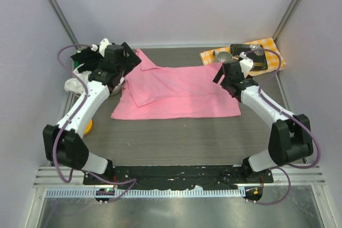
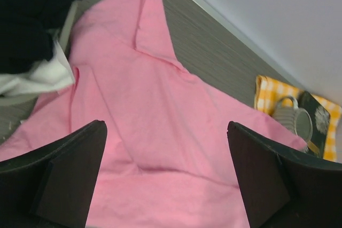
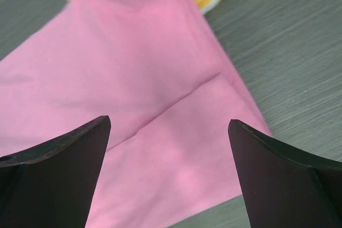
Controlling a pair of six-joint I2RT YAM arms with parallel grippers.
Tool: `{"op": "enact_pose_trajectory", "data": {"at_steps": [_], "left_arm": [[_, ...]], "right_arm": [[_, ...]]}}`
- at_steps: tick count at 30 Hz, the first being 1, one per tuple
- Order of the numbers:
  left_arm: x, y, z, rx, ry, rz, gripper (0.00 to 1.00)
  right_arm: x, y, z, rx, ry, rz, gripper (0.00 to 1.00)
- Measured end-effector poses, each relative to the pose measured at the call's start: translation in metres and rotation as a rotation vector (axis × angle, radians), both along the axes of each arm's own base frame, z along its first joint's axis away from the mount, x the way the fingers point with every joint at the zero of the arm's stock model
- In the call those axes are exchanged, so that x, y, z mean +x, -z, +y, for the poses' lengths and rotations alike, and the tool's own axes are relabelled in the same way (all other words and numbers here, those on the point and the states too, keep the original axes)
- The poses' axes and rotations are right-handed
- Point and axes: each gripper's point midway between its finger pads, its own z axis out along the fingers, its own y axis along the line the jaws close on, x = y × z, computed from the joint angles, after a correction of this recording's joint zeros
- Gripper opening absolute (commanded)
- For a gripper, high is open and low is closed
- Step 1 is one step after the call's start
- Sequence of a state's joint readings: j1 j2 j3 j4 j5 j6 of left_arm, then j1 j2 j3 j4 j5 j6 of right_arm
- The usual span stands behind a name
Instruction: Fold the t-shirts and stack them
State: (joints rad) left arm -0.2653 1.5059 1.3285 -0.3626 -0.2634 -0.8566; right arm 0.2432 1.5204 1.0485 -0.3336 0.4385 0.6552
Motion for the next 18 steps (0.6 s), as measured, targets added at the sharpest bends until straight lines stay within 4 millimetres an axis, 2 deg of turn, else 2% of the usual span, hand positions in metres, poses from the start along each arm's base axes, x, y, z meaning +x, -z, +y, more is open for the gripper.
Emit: {"op": "enact_pose_trajectory", "data": {"at_steps": [3, 4, 6, 9, 14, 16, 18], "left_arm": [[-0.033, -0.019, -0.021, -0.008, 0.055, -0.036, 1.00], [-0.047, -0.019, -0.030, -0.012, 0.086, -0.037, 1.00], [-0.072, -0.005, -0.048, -0.015, 0.144, -0.006, 1.00], [-0.101, 0.049, -0.056, 0.014, 0.181, 0.113, 1.00], [-0.154, 0.150, -0.037, 0.079, 0.170, 0.332, 1.00], [-0.168, 0.172, -0.029, 0.094, 0.165, 0.373, 1.00], [-0.174, 0.181, -0.025, 0.102, 0.159, 0.379, 1.00]], "right_arm": [[-0.009, -0.030, 0.032, -0.004, -0.095, -0.063, 0.99], [-0.013, -0.035, 0.044, -0.006, -0.134, -0.069, 0.99], [-0.019, -0.033, 0.063, -0.011, -0.204, -0.054, 0.99], [-0.032, -0.014, 0.081, -0.002, -0.307, 0.016, 0.97], [-0.054, 0.016, 0.093, 0.000, -0.416, 0.110, 0.97], [-0.060, 0.024, 0.095, -0.002, -0.440, 0.133, 0.97], [-0.064, 0.031, 0.097, 0.000, -0.458, 0.147, 0.97]]}}
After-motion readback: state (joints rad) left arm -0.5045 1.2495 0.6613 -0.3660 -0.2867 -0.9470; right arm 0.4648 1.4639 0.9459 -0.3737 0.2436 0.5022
